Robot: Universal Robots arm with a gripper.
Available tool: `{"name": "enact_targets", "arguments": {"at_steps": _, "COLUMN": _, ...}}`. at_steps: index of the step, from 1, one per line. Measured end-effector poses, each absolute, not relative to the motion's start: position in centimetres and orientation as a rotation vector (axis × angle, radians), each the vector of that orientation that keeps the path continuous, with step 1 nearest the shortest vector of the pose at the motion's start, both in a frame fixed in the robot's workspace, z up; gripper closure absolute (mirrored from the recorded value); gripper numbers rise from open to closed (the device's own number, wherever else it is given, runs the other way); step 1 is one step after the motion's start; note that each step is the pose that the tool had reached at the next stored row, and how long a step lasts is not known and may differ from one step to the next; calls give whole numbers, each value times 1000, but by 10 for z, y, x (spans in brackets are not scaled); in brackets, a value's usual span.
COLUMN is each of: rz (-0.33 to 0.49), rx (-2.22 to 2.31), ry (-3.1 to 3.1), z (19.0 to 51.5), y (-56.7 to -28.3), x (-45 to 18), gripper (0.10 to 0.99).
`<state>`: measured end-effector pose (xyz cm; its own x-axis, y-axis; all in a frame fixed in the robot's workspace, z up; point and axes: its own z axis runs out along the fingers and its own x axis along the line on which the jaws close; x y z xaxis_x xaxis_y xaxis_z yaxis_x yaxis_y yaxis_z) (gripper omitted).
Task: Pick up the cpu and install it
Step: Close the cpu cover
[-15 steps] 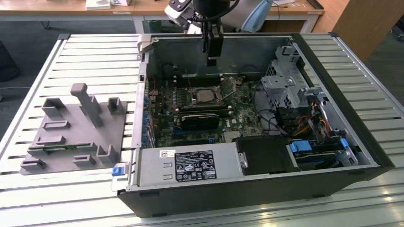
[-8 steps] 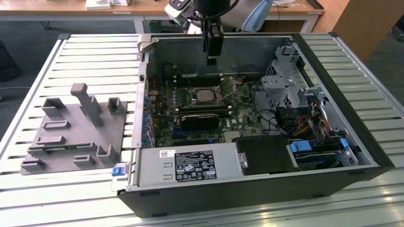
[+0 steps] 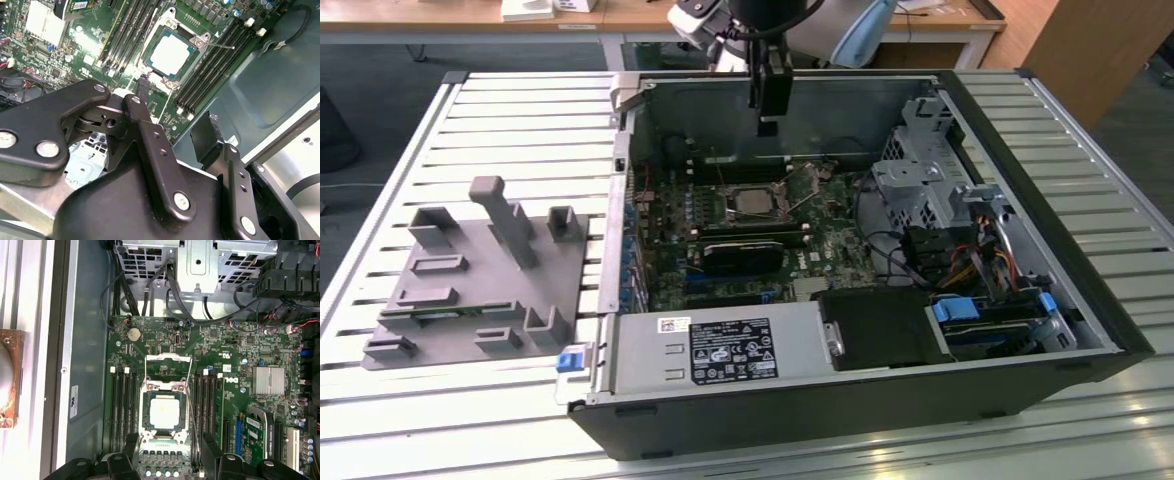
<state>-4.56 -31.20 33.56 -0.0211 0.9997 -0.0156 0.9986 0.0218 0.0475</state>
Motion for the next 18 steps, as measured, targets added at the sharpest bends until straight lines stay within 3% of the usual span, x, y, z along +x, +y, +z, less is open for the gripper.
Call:
{"name": "enact_targets", "arguments": {"at_steps": 10, "rz": 35, "rx": 2166, "ry": 2213, "z": 334, "y": -312, "x": -46, "gripper": 471}}
{"name": "enact_targets", "arguments": {"at_steps": 13, "rz": 36, "rx": 2166, "ry": 2213, "z": 334, "y": -312, "x": -46, "gripper": 608}}
{"name": "enact_targets", "arguments": {"at_steps": 18, "rz": 36, "rx": 2166, "ry": 2213, "z": 333, "y": -312, "x": -46, "gripper": 725}}
